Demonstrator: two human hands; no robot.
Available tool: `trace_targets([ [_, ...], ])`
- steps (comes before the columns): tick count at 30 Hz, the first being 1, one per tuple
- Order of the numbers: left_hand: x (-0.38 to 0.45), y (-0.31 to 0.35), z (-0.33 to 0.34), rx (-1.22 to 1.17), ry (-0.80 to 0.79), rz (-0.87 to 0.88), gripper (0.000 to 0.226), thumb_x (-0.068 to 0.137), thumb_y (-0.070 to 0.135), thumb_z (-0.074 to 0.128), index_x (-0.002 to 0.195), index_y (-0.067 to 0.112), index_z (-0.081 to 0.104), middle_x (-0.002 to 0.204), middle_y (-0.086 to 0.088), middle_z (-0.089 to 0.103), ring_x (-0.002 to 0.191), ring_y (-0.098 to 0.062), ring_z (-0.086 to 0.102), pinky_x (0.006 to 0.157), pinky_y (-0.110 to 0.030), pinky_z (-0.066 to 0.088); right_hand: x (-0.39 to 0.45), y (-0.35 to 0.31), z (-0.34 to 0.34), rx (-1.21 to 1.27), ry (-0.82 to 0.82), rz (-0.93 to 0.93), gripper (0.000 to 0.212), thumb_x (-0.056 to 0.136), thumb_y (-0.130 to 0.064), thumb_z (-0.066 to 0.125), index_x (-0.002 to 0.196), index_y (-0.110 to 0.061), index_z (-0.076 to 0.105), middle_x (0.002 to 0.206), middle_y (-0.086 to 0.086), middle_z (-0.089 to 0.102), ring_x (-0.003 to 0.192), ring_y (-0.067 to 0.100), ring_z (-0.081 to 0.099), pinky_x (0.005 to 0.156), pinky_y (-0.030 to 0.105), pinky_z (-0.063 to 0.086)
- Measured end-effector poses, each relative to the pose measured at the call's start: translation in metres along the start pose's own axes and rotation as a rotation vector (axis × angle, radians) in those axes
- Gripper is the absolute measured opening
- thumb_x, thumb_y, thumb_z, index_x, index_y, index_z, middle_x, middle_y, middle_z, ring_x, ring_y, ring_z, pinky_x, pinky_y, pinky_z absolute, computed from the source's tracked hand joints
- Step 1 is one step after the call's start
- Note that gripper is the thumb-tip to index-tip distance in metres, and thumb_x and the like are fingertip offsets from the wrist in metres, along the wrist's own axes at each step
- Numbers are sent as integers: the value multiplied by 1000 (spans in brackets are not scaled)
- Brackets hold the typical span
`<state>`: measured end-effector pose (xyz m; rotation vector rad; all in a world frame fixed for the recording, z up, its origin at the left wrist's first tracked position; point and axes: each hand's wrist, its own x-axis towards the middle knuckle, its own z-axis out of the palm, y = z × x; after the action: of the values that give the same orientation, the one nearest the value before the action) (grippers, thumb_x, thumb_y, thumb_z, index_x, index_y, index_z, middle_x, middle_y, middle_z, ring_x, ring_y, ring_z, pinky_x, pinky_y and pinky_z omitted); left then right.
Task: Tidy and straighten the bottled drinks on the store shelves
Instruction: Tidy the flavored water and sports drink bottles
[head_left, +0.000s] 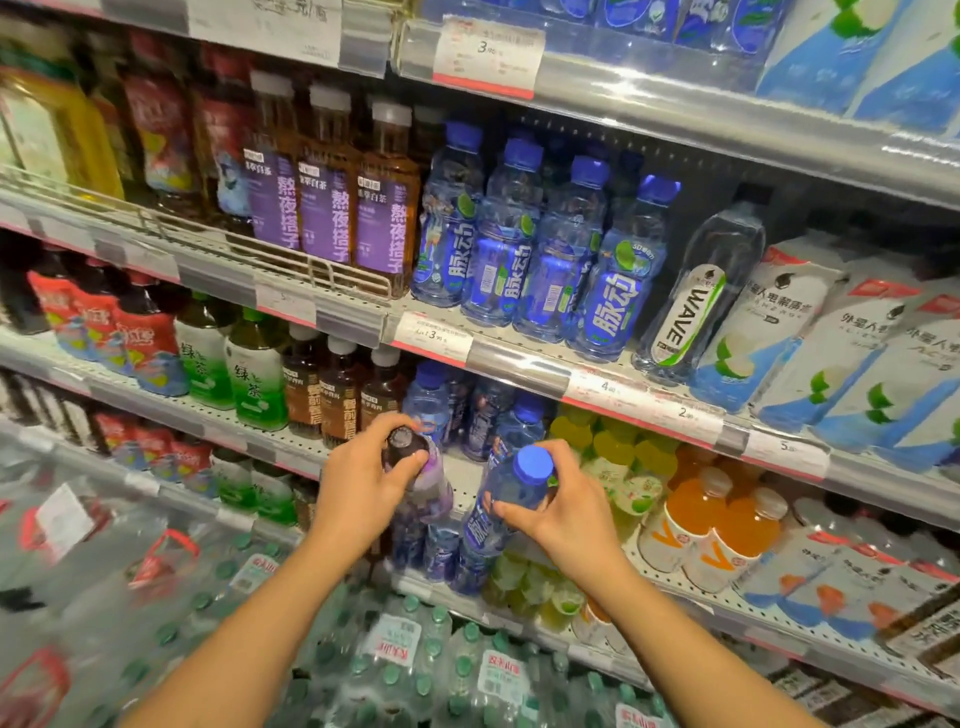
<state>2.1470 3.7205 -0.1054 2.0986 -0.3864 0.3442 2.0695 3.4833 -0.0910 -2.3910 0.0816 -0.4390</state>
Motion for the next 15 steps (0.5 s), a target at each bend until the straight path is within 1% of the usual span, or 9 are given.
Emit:
trace_targets([
  [1,-5,0,-10,-20,9,-21,25,87,30,76,107,36,62,84,13,69,68,-5,61,62,-22,44,3,-1,7,-5,5,-1,59,68,-49,92,106,-40,47,90,-18,67,80,4,62,67,27,49],
  [3,-13,-1,-27,-31,35,-54,23,86,32,76,104,36,62,81,15,69,69,-5,62,59,-17,42,10,-3,19,7,19,7,59,68,-47,93,106,-38,49,94,-17,68,86,11,64,71,32,51],
  [5,-20,1,-40,-11,62,-70,22,86,33,76,103,37,62,80,14,69,67,-6,62,57,-22,42,18,-5,30,4,53,26,61,68,-44,94,108,-34,49,95,-13,68,88,16,65,70,34,48],
  [6,-23,2,-45,-3,77,-73,23,86,32,76,104,36,63,81,14,70,67,-7,62,58,-24,43,23,-6,35,-2,74,29,62,68,-42,94,109,-32,49,94,-11,67,86,19,64,67,33,44],
  [8,-30,1,-55,0,109,-82,24,85,30,77,104,36,63,84,13,70,70,-10,63,65,-28,48,33,-7,44,-2,102,29,62,70,-41,94,110,-27,48,92,-6,66,83,24,65,65,31,41],
  [10,-36,-1,-63,0,125,-104,24,85,30,78,104,34,65,84,13,71,73,-15,65,70,-34,51,44,-9,51,-22,93,33,64,72,-41,92,115,-23,49,94,-3,67,82,24,64,66,32,43],
  [11,-39,-1,-66,5,125,-115,24,85,30,78,105,34,65,83,14,71,73,-14,66,70,-35,52,49,-10,56,-41,78,31,64,73,-41,92,117,-21,49,96,-1,67,83,23,63,66,33,45],
  [13,-46,-3,-69,11,127,-133,23,85,30,78,104,35,65,82,18,70,74,-7,65,69,-32,53,59,-15,64,-97,48,33,66,76,-40,90,122,-18,48,97,2,68,83,25,61,65,33,43],
  [15,-52,-6,-69,-3,126,-142,23,84,28,79,102,36,66,82,21,69,76,-1,64,68,-21,50,68,-19,72,-159,29,50,67,79,-40,88,125,-15,46,89,4,65,81,30,62,63,34,39],
])
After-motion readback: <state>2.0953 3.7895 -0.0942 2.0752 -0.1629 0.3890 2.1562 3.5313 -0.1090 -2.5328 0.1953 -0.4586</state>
